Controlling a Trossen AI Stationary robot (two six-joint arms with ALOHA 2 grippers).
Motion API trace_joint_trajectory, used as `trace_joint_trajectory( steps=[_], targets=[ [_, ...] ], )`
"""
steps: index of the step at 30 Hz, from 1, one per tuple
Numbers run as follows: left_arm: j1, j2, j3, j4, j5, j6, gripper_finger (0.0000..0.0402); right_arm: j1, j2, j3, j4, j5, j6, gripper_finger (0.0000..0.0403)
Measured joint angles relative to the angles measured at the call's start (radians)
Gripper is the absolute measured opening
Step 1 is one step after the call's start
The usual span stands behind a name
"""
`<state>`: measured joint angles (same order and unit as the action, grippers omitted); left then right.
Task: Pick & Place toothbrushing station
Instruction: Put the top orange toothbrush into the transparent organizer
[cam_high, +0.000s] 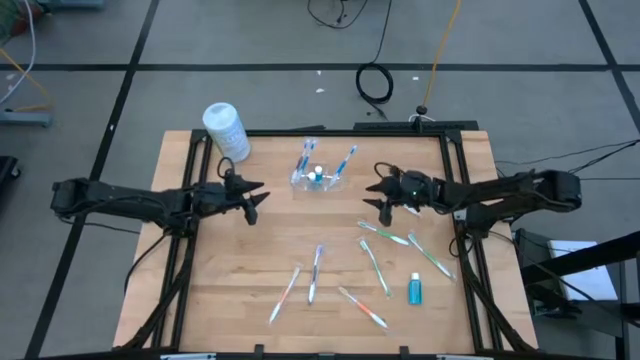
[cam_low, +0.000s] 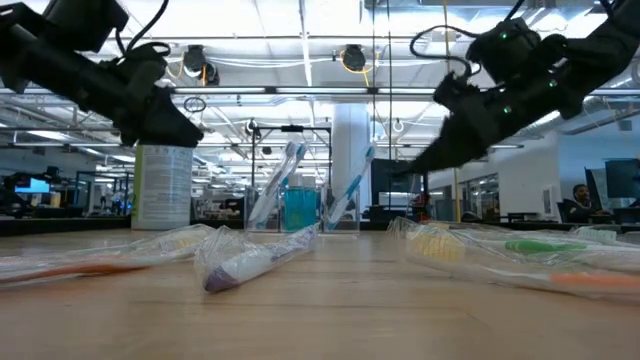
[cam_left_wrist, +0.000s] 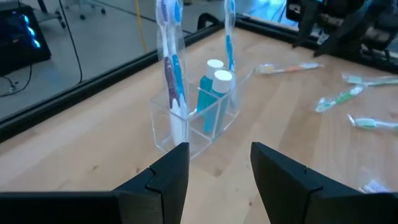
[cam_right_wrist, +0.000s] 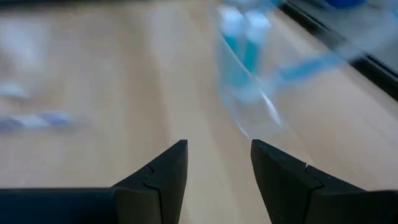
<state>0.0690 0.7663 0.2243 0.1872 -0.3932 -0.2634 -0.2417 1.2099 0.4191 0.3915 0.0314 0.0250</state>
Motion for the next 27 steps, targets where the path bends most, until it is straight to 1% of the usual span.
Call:
trace_joint_trajectory(
  steps=[3, 4, 6, 8, 10, 13, 15, 18, 23, 27],
  targets=[
    [0.013, 0.0, -0.022, 0.06, 0.0, 0.001, 0.018, -0.017, -0.035, 0.0, -0.205, 0.138, 0.022, 0.017],
    [0.018, 0.0, -0.024, 0.061, 0.0, 0.0, 0.0179, -0.026, -0.045, 0.0, -0.267, 0.164, 0.044, 0.0172],
    [0.023, 0.0, -0.025, 0.048, 0.0, -0.001, 0.018, -0.045, -0.058, 0.0, -0.36, 0.177, 0.072, 0.0176],
    [0.023, 0.0, -0.025, 0.054, 0.0, -0.001, 0.0179, -0.059, -0.057, 0.0, -0.402, 0.173, 0.1, 0.018],
    [0.023, 0.0, -0.025, 0.058, 0.0, -0.004, 0.018, -0.068, -0.051, -0.001, -0.395, 0.152, 0.115, 0.0181],
    [0.023, 0.0, -0.025, 0.058, 0.001, -0.011, 0.018, -0.077, -0.04, -0.001, -0.334, 0.09, 0.105, 0.0182],
    [0.023, 0.0, -0.025, 0.062, 0.001, -0.012, 0.0179, -0.085, -0.028, -0.001, -0.283, 0.075, 0.105, 0.0182],
    [0.023, 0.0, -0.025, 0.091, 0.001, -0.012, 0.0179, -0.101, 0.009, -0.001, -0.229, 0.076, 0.105, 0.0182],
    [0.023, 0.0, -0.025, 0.123, 0.002, -0.005, 0.018, -0.119, 0.11, -0.001, -0.192, 0.077, 0.091, 0.0182],
    [0.023, 0.0, -0.025, 0.124, 0.002, -0.002, 0.018, -0.132, 0.184, -0.001, -0.136, 0.125, 0.084, 0.0183]
  ],
)
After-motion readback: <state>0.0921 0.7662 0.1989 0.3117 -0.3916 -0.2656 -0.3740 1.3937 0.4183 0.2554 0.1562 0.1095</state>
